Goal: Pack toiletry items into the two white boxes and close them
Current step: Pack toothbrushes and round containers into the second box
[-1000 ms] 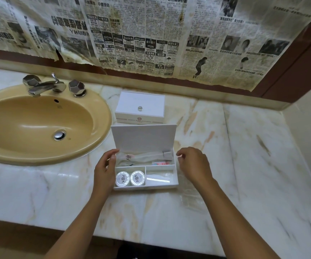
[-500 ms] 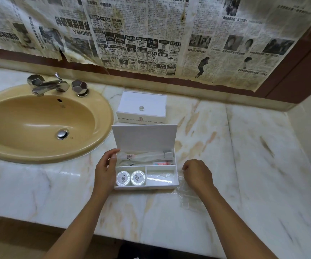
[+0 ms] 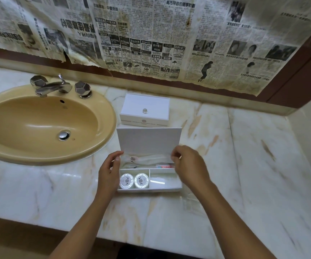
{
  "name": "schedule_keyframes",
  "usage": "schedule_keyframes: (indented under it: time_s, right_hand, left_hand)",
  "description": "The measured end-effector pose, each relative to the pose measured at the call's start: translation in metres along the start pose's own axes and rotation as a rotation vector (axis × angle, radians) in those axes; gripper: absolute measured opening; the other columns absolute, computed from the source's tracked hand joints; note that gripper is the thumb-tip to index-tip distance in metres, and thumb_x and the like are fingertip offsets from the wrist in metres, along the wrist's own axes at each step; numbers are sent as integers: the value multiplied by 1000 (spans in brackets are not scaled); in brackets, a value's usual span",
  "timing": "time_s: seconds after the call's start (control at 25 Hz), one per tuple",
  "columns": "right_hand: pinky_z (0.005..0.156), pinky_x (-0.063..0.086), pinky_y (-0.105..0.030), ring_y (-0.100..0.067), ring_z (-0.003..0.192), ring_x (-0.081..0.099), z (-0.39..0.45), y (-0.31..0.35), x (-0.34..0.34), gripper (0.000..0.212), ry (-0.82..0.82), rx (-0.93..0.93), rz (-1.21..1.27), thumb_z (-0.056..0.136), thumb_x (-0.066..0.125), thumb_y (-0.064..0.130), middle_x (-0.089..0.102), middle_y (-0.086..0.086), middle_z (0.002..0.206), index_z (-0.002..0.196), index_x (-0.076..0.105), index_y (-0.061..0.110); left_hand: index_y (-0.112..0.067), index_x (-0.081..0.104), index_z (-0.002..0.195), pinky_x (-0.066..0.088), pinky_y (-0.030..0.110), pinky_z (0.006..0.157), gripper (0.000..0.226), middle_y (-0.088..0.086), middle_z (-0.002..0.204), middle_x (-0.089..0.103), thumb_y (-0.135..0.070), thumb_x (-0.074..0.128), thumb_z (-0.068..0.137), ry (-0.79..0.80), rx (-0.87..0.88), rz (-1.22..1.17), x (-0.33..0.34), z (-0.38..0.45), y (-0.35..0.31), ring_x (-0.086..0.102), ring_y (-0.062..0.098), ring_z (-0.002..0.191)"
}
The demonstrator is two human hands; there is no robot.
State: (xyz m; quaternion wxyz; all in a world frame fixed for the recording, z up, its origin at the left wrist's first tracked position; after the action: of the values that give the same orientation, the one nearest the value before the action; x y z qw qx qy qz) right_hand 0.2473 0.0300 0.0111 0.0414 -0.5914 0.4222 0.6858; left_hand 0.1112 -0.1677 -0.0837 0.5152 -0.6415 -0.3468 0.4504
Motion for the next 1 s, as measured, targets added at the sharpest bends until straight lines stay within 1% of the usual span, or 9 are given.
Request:
schedule_keyframes:
  time_s: [0.12, 0.2, 0.32, 0.44, 0.52, 0.68, 0.84, 0.92, 1.0]
  right_hand:
    - [68, 39, -26, -22, 89, 58, -13, 15, 35, 22, 162, -51, -145, 85, 50, 2, 61, -2, 94, 90, 67, 15]
    - [66, 37, -24, -26, 85, 60, -17, 14, 54, 24, 258, -28, -235, 82, 51, -1, 63, -5, 90, 91, 69, 12]
    - [66, 38, -24, -24, 75, 52, -14, 12, 65, 25, 280, 2, -294, 82, 53, -3, 68, -8, 95, 95, 70, 10]
    - [75, 46, -27, -27, 92, 62, -14, 12, 74, 28, 292, -15, -341, 84, 52, -1, 67, -9, 105, 103, 69, 11]
    - [82, 47, -29, -29, 102, 62, -17, 10, 79, 28, 341, -13, -364, 88, 52, 5, 62, -9, 114, 111, 66, 12]
    - [71, 40, -27, -29, 98, 62, -18, 8, 81, 19, 311, 9, -321, 91, 50, 16, 65, -9, 106, 98, 67, 11]
    - [66, 35, -25, -30, 86, 59, -22, 7, 82, 18, 347, 26, -264, 88, 47, 14, 68, -10, 96, 81, 64, 14]
    - [65, 36, -25, -27, 86, 61, -20, 9, 68, 22, 284, 11, -216, 86, 47, 14, 69, -6, 93, 82, 68, 17]
    - [67, 42, -25, -23, 87, 63, -16, 8, 45, 23, 160, 8, -152, 88, 50, 17, 71, -1, 93, 91, 72, 20]
  left_hand:
    - [-38, 64, 101, 40, 4, 76, 33, -14, 108, 66, -12, 45, 102, 3, 2, -6, -1, 1, 0, 57, -8, 89]
    - [-39, 64, 101, 40, 4, 75, 33, -14, 107, 66, -12, 45, 102, 5, -2, -6, -1, 1, 1, 57, -6, 88]
    - [-38, 64, 101, 41, 5, 74, 32, -14, 105, 66, -12, 45, 102, 6, -13, -14, -1, 1, 0, 57, -6, 85]
    - [-37, 65, 101, 41, 5, 73, 31, -15, 106, 66, -12, 46, 101, 3, -11, -24, -1, 2, 1, 57, -3, 84]
    - [-36, 65, 101, 41, 6, 71, 31, -15, 105, 66, -12, 46, 101, 8, -7, -24, -1, 2, 1, 56, -3, 82]
    - [-36, 65, 102, 41, 5, 73, 30, -15, 105, 66, -12, 46, 101, 12, -7, -22, -2, 2, 2, 57, -4, 85]
    - [-38, 64, 101, 41, 5, 73, 31, -15, 106, 66, -12, 46, 101, 14, -6, -16, -1, 2, 2, 57, -3, 84]
    - [-38, 64, 100, 41, 4, 72, 31, -17, 104, 65, -13, 46, 101, 15, -5, -9, -1, 2, 0, 57, -4, 82]
    - [-35, 65, 102, 40, 3, 74, 30, -18, 104, 65, -13, 46, 101, 16, -2, -2, -1, 1, -1, 57, -7, 85]
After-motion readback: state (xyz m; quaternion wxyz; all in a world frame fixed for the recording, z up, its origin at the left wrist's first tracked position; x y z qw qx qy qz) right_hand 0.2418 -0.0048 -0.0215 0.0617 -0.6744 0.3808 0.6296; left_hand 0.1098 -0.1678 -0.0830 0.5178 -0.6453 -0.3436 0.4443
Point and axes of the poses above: each hand's wrist, its own z-axis towards the middle knuckle, its own x-axis out of the palm, y = z × x, the point moved 5 cm from there along z, towards the middle knuckle
